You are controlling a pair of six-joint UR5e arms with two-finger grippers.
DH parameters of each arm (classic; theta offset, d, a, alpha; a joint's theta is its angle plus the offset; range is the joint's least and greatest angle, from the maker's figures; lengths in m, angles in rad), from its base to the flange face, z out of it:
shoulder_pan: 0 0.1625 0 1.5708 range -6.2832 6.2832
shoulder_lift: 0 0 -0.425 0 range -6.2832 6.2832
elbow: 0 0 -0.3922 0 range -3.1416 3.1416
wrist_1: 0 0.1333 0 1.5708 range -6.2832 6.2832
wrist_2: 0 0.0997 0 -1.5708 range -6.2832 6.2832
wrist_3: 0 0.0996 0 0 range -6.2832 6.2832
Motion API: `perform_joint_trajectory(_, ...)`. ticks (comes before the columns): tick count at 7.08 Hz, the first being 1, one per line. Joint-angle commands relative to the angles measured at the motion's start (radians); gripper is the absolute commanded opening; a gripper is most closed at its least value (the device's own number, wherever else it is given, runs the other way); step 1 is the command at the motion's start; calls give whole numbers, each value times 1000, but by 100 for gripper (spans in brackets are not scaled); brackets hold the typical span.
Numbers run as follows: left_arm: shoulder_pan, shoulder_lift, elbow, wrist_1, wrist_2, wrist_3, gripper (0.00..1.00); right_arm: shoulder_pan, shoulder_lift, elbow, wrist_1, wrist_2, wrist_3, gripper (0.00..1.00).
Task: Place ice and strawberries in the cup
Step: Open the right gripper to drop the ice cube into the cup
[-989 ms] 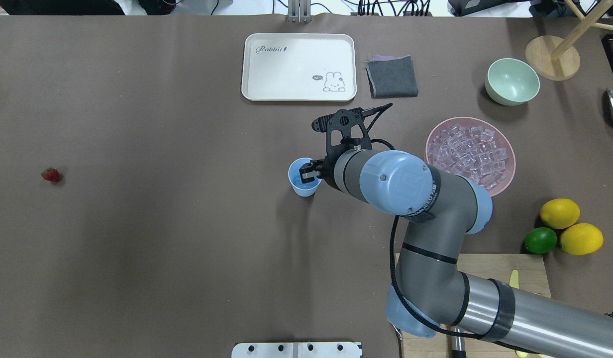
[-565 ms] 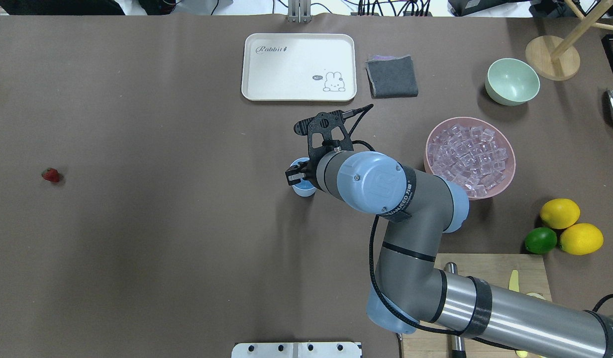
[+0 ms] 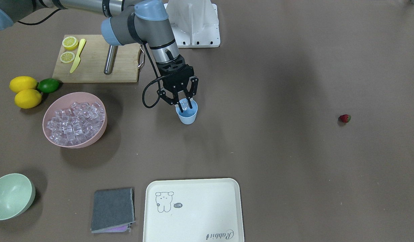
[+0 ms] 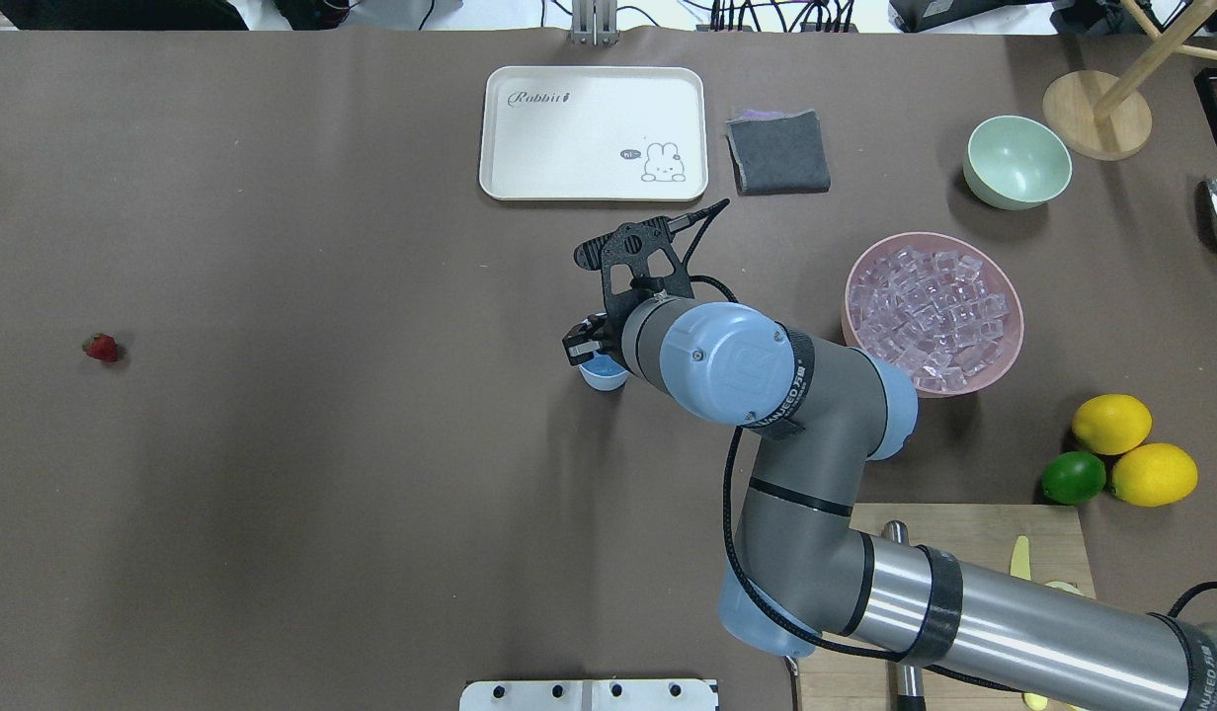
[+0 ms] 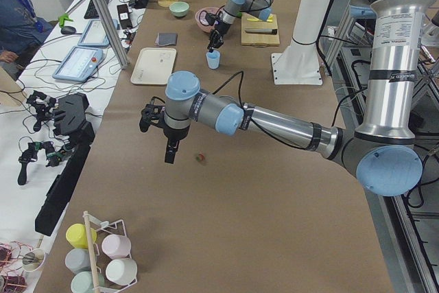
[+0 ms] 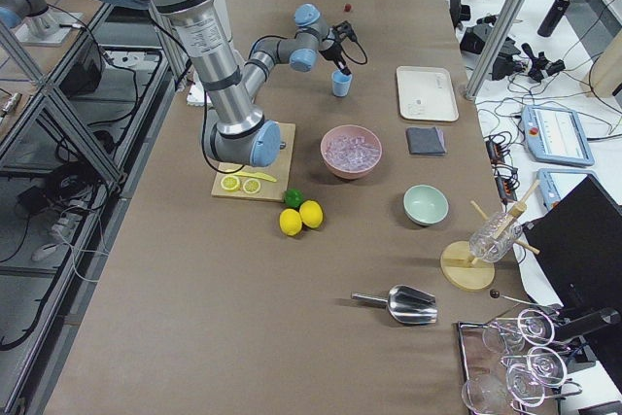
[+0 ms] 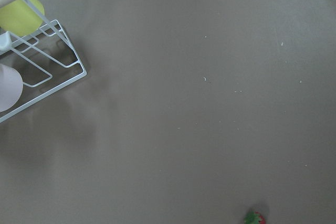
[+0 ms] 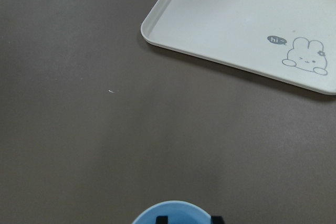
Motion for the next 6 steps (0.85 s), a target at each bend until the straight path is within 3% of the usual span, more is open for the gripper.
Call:
perform_joint_trajectory(1, 0, -6, -2, 1, -1, -1, 98, -3, -5, -5, 11, -2, 4, 99)
perform_joint_trajectory(6, 17, -53, -67, -3, -49, -178, 98, 47, -70, 79, 14, 24, -3, 100)
